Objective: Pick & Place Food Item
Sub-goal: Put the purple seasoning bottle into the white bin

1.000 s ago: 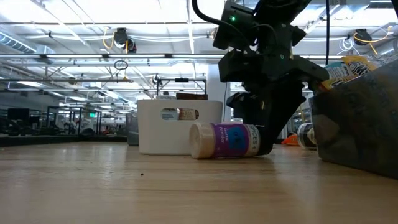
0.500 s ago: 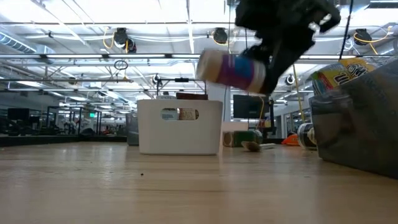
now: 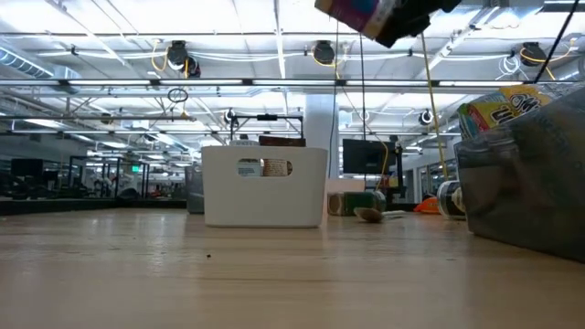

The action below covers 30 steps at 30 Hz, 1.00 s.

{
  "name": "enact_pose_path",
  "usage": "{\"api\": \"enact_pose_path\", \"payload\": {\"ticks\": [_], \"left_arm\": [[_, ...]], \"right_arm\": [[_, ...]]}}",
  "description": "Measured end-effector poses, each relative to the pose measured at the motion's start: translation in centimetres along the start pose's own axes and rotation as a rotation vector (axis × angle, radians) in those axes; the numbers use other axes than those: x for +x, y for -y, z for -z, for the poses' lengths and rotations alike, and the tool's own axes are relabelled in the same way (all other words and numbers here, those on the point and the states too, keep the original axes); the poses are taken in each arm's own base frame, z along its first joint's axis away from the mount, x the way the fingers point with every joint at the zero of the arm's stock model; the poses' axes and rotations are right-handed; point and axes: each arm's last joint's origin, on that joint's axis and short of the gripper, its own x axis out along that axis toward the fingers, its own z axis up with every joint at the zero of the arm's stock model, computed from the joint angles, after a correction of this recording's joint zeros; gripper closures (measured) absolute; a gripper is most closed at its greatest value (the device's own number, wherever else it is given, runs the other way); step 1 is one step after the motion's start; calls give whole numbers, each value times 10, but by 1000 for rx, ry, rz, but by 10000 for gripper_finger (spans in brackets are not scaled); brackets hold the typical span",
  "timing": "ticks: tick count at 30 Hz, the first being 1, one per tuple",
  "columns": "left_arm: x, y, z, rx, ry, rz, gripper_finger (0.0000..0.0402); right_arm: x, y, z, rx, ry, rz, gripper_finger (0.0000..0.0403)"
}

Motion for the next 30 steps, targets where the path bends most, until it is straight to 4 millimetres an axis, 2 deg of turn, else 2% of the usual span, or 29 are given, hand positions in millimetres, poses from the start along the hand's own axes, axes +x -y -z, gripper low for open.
{"api": "enact_pose_path", "payload": {"ticks": [4, 7, 11, 17, 21, 30], "left_arm": [[27, -12, -3, -227, -18, -55, 215], [46, -20, -4, -318, -47, -78, 215], [72, -28, -3, -353, -102, -79, 215], [101, -20, -7, -351, -100, 106, 215], [111, -17, -7, -349, -105, 173, 215], [122, -23, -6, -247, -87, 137, 215]], "right_arm": [[-13, 2, -1, 4, 49, 46, 212], [-20, 3, -7, 1, 69, 69, 212], [-30, 4, -18, -19, 115, 77, 212], [-35, 6, -21, -41, 127, 109, 212], [-36, 6, -20, -42, 113, 108, 212], [-42, 7, -19, -38, 135, 111, 212]]}}
